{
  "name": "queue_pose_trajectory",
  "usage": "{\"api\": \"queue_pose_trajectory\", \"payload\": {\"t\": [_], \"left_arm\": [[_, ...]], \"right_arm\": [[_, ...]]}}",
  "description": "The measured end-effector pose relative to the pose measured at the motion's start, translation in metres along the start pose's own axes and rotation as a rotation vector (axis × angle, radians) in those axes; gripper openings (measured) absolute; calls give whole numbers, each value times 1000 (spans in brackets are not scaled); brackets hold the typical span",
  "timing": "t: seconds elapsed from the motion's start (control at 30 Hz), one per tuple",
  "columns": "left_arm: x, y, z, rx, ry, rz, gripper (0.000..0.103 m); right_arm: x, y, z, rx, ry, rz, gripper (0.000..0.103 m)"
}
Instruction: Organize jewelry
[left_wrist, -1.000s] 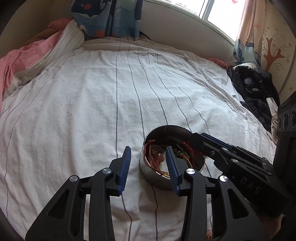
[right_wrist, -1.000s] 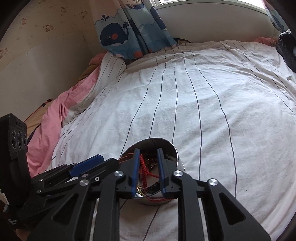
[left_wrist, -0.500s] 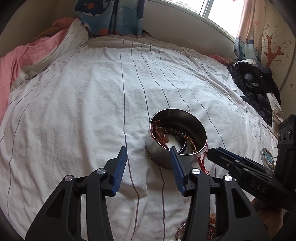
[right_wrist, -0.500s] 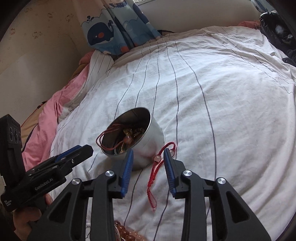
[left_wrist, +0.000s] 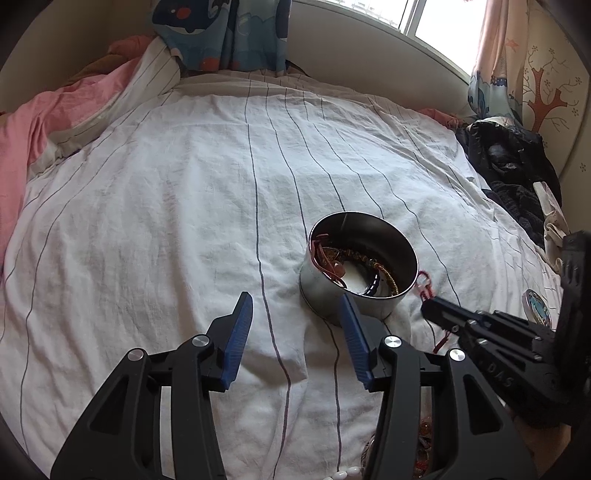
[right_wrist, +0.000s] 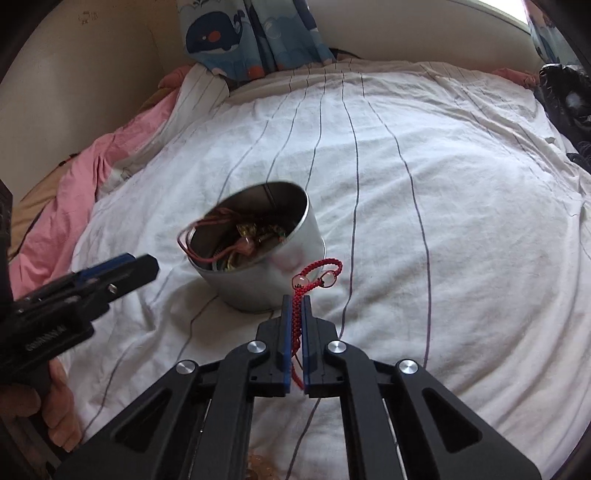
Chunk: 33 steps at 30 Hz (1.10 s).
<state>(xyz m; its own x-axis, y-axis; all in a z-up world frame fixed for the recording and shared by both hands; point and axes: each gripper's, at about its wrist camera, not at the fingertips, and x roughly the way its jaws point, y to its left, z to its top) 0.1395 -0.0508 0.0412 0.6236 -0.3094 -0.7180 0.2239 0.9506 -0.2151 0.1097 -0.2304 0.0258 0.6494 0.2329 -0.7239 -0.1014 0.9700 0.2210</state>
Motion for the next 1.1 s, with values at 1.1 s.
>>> {"api": "queue_pose_trajectory", "payload": {"t": [1.1], "left_arm": [[-10, -37, -1, 83, 9, 90, 49]], "right_arm": [[-50, 14, -11, -29, -38, 41, 43]]}}
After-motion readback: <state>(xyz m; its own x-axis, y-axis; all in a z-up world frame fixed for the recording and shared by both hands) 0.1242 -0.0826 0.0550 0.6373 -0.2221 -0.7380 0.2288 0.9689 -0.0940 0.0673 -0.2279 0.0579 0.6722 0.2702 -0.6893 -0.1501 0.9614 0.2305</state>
